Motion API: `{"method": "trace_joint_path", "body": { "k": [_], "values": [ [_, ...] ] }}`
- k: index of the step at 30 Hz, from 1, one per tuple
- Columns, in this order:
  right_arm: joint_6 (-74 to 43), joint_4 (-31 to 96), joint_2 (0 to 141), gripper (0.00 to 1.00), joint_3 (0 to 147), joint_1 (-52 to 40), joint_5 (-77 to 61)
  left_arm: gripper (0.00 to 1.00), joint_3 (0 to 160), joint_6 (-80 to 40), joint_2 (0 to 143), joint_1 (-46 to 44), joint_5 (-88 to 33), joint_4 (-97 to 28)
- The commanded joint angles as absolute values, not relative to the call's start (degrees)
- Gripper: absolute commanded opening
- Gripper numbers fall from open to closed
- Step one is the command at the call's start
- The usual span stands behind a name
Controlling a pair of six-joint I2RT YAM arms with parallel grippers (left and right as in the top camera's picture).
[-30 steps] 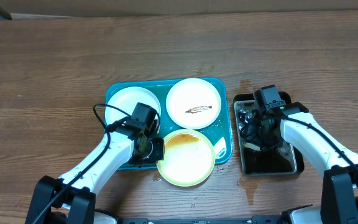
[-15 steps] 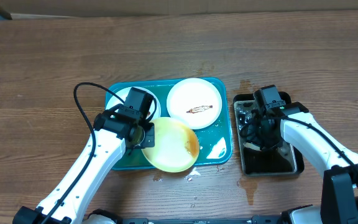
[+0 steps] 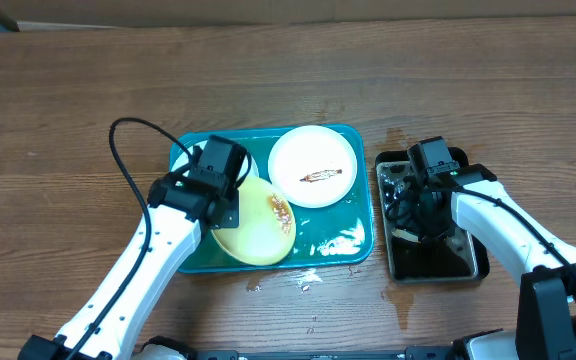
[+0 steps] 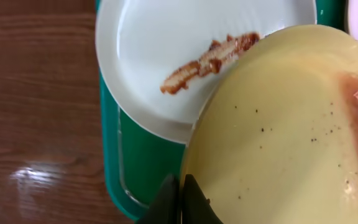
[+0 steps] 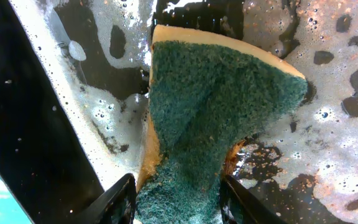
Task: Clean dirty plates on tray and stack at the side
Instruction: 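Lift and tilt the yellow plate upward with the left gripper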
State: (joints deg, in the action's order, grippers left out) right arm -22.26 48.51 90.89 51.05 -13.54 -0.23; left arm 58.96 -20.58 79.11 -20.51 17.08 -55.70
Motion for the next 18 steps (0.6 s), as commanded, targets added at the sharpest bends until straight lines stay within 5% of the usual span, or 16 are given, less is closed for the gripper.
{"method": "trace_joint_path", "body": {
  "k": [1, 18],
  "values": [
    [-22.5, 48.3, 90.2, 0.45, 51.0, -13.4, -0.8, 0.04, 62.2, -17.2, 78.3, -20.3, 22.3, -55.4],
    [-22.5, 48.3, 90.2, 0.45, 51.0, -13.4, -0.8, 0.04, 62.5, -8.0, 78.3, -24.5, 35.3, -51.0]
  ]
}}
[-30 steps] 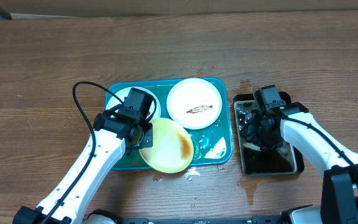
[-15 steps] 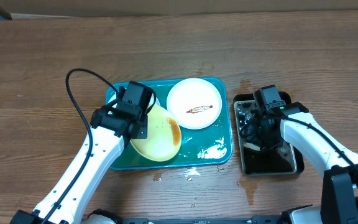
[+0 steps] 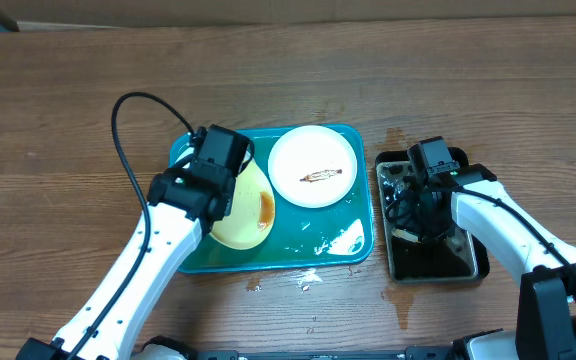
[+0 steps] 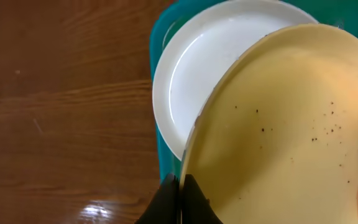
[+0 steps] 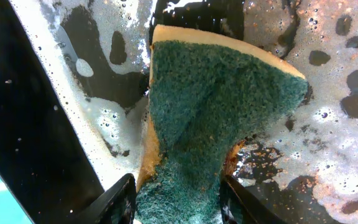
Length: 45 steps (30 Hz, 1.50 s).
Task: Clean dirty plates on tray and stack at the side
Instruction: 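Lift and tilt the yellow plate upward with the left gripper, then move the yellow plate over the white plates with the left gripper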
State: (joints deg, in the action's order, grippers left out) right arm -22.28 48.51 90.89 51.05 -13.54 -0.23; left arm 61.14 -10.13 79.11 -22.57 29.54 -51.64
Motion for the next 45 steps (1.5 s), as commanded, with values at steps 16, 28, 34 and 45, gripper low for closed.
{"method": "trace_joint_path", "body": {
  "k": [16, 28, 34, 45],
  "values": [
    [-22.5, 48.3, 90.2, 0.45, 51.0, -13.4, -0.8, 0.04, 62.5, 8.0, 78.3, -39.2, 51.9, -45.1],
    [-22.5, 48.3, 90.2, 0.45, 51.0, -13.4, -0.8, 0.04, 62.5, 18.2, 78.3, -45.3, 59.1, -40.1],
    [-22.5, 48.3, 90.2, 0.45, 51.0, -13.4, -0.8, 0.04, 62.2, 18.5, 78.6, -50.6, 58.8, -40.5],
    [-22.5, 48.5, 90.2, 0.45, 51.0, -13.4, -0.8, 0.04, 61.6, 18.2, 78.7, -50.6, 60.5, -40.6]
  ]
}}
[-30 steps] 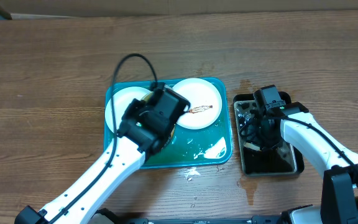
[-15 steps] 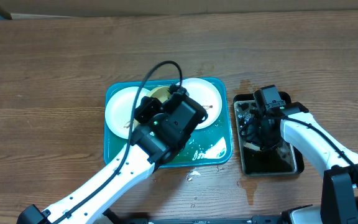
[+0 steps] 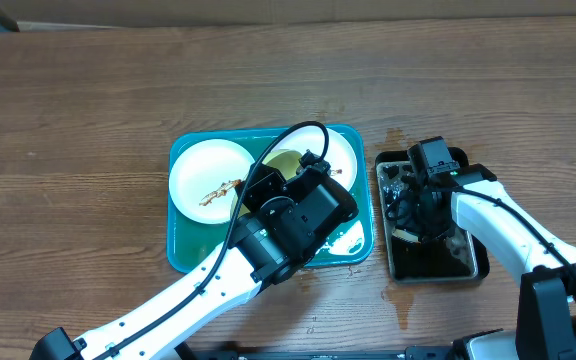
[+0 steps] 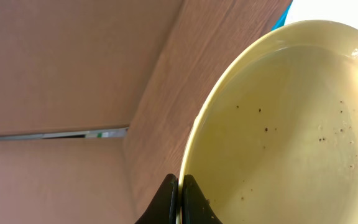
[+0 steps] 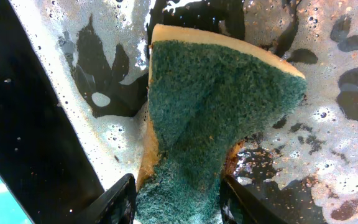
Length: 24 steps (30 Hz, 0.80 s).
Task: Clean dirty plates on tray and stack at the side
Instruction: 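Move the yellow plate over the white plates with the left gripper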
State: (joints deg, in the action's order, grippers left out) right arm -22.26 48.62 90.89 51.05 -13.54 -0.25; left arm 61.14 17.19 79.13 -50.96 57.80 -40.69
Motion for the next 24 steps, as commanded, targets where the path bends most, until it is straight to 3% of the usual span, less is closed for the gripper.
{"method": "trace_joint_path", "body": {
  "k": [1, 9, 19, 21, 24],
  "values": [
    [-22.5, 48.5, 90.2, 0.45, 51.0, -13.4, -0.8, 0.04, 61.6, 18.2, 78.7, -50.6, 60.5, -40.6],
    [-22.5, 48.4, 90.2, 0.45, 51.0, -13.4, -0.8, 0.04, 61.6, 12.5, 78.7, -50.5, 60.1, -41.2],
    [-22.5, 44.9, 90.2, 0.39, 51.0, -13.4, -0.7, 0.04, 62.5, -7.0, 77.5, -42.9, 42.5, -52.9],
    [-22.5, 43.7, 90.2, 0.34, 51.0, -13.4, -0.4, 0.04, 62.9, -8.6, 76.2, -39.8, 37.3, -54.0],
    [-22.5, 43.3, 90.2, 0.16, 51.0, -13.4, -0.1, 0.04, 63.0, -8.7, 73.3, -35.6, 31.0, -53.7]
  ]
}}
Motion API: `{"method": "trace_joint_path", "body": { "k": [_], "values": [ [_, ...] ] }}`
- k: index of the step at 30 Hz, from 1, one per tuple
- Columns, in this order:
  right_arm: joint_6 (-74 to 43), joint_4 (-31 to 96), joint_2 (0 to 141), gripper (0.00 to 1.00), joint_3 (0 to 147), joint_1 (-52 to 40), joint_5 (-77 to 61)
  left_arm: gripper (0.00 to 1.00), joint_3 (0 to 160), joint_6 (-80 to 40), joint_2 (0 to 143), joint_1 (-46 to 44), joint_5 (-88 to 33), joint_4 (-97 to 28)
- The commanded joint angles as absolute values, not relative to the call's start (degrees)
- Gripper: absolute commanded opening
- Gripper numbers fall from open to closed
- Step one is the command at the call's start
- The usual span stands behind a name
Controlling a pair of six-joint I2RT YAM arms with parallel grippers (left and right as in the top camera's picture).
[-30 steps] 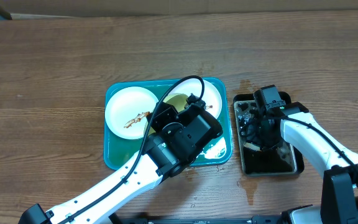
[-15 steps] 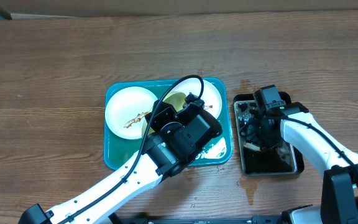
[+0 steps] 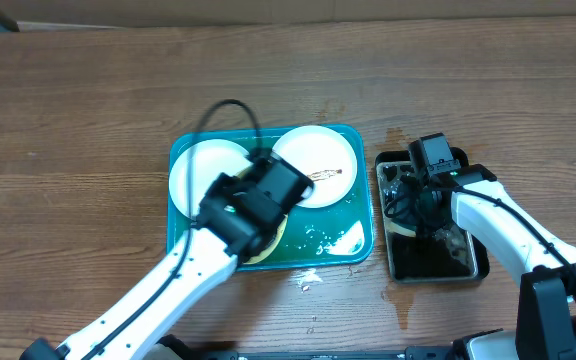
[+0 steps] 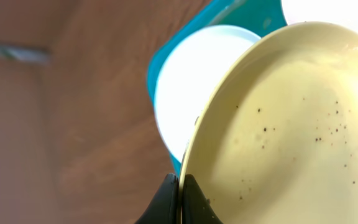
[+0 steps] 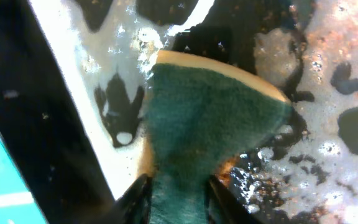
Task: Clean dirty plates on tray and stack at the side
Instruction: 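Move the yellow plate over the white plates with the left gripper, then carry the yellow plate leftward off the tray with the left gripper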
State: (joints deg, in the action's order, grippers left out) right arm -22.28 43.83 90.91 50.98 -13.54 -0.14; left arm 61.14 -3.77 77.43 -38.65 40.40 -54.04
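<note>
My left gripper [image 4: 180, 198] is shut on the rim of a pale yellow plate [image 4: 291, 130] speckled with dark crumbs, held tilted over the teal tray [image 3: 356, 215]. In the overhead view only an edge of that yellow plate [image 3: 266, 250] shows under my left wrist. A white plate [image 3: 190, 168] lies at the tray's left. Another white plate [image 3: 316, 165], with a brown smear, lies at its right. My right gripper [image 5: 178, 202] is shut on a green and yellow sponge [image 5: 210, 124] in the black tub [image 3: 468, 265] of soapy water.
Foam and water spots lie on the tray's front right [image 3: 340, 240] and on the wooden table [image 3: 303, 280] in front of it. The tub stands just right of the tray. A cardboard wall [image 3: 268, 10] runs along the table's far edge.
My left arm has moved left and lower: the yellow plate was raised steeply near the right white plate and is now over the tray's front middle. The sponge has shifted slightly in the tub.
My left gripper first held the yellow plate by its rim, low over the left white plate. It then held it tilted up, then high and steep toward the tray's right, and now lower at front middle. My right gripper has stayed shut on the sponge in the tub.
</note>
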Motion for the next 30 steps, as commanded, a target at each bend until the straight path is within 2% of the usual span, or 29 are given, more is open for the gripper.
{"method": "trace_joint_path", "body": {
  "k": [1, 4, 9, 10, 13, 14, 22, 30],
  "values": [
    [-22.5, 43.5, 90.2, 0.15, 51.0, -13.4, -0.1, 0.04, 63.0, -8.8, 72.2, -34.5, 29.6, -53.5],
    [-22.5, 44.7, 90.2, 0.04, 50.9, -13.4, -0.1, 0.04, 63.0, -9.2, 68.5, -31.7, 26.5, -53.1],
    [-22.5, 46.8, 90.2, 0.04, 49.8, -13.4, -0.1, 0.04, 63.0, -9.5, 64.2, -28.5, 25.0, -53.8],
    [-22.5, 47.1, 90.2, 0.05, 49.5, -13.4, -0.1, 0.04, 63.0, -9.5, 63.9, -28.2, 24.9, -54.1],
    [-22.5, 46.9, 90.2, 0.39, 49.4, -13.4, -0.1, 0.04, 63.0, -9.5, 63.6, -27.6, 24.1, -54.7],
    [-22.5, 46.8, 90.1, 0.42, 49.7, -13.4, -0.1, 0.04, 63.0, -9.5, 63.6, -27.5, 24.1, -55.0],
    [-22.4, 50.5, 90.1, 0.44, 57.1, -13.4, 0.8, 0.04, 63.0, -11.7, 63.6, -27.4, 24.1, -55.5],
    [-22.7, 49.8, 90.1, 0.40, 55.3, -13.5, 0.8, 0.04, 63.0, -11.8, 63.6, -27.3, 23.9, -55.5]
  ]
}}
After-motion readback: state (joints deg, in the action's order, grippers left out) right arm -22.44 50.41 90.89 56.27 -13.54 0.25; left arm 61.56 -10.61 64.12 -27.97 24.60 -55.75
